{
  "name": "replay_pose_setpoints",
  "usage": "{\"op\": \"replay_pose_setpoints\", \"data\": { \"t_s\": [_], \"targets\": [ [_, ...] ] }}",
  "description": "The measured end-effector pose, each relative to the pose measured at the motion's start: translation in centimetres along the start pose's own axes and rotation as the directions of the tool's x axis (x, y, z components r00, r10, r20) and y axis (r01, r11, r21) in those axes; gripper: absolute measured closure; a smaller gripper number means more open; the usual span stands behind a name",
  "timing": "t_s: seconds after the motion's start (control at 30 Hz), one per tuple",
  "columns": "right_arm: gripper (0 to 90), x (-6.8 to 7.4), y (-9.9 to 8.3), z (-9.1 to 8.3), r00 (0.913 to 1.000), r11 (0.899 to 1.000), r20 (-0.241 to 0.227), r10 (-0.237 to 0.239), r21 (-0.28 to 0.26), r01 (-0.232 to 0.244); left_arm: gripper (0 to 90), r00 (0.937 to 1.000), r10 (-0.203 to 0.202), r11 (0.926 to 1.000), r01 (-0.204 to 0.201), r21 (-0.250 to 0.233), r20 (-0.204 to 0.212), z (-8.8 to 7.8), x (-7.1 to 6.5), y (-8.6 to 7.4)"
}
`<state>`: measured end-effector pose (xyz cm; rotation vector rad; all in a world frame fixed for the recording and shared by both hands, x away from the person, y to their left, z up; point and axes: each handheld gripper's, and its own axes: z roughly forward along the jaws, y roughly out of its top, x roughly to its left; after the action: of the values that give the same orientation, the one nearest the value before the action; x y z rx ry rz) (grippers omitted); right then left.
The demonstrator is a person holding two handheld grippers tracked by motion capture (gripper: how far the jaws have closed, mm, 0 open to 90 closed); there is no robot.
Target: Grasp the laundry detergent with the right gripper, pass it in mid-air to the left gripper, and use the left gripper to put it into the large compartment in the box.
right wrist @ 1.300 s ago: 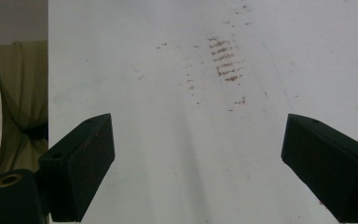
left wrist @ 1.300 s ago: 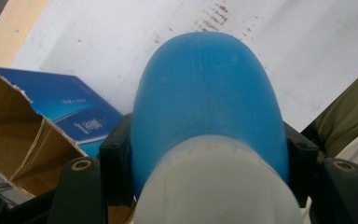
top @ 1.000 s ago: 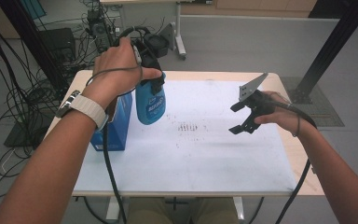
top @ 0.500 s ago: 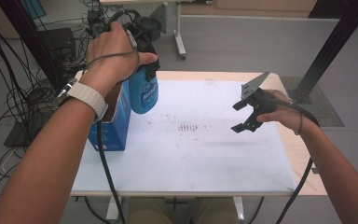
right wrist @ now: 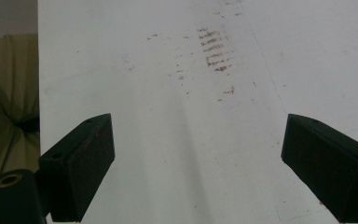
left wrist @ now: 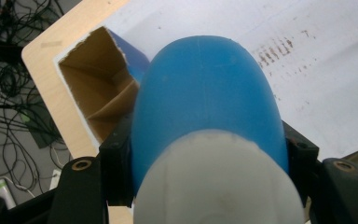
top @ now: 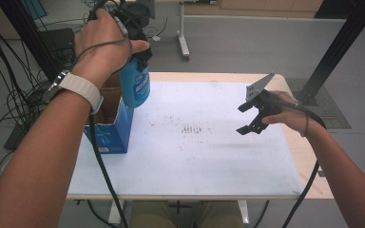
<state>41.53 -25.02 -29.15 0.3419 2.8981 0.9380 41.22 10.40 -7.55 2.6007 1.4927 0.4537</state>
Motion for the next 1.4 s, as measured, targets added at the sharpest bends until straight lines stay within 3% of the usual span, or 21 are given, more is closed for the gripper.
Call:
{"op": "replay_pose_setpoints", "data": {
  "t_s": [0.3, 0.77, 1.03, 1.4],
  "targets": [
    [9.5, -0.1, -0.1, -0.1, 1.0, 1.0, 0.003, 0.006, -0.003, -0.006, 37.4, 0.9983, -0.051, 0.9987, 0.051, 0.005, -0.028, -0.8, 1.8, -0.5],
    [9.5, -0.1, -0.2, -0.1, 0.9999, 1.0, 0.008, 0.012, 0.001, -0.012, 37.4, 0.9927, -0.114, 0.9935, 0.114, 0.0, -0.038, -1.1, 3.4, -1.0],
    [9.5, -0.2, -0.3, 0.1, 0.9999, 1.0, 0.01, 0.012, 0.006, -0.012, 37.4, 0.9845, -0.17, 0.9855, 0.169, -0.009, -0.044, -0.8, 4.6, -1.7],
    [9.4, -0.2, -0.4, 0.2, 0.9998, 1.0, 0.01, 0.014, 0.013, -0.014, 37.4, 0.9748, -0.215, 0.9765, 0.215, -0.011, -0.058, 0.0, 6.1, -2.7]
  ]
}}
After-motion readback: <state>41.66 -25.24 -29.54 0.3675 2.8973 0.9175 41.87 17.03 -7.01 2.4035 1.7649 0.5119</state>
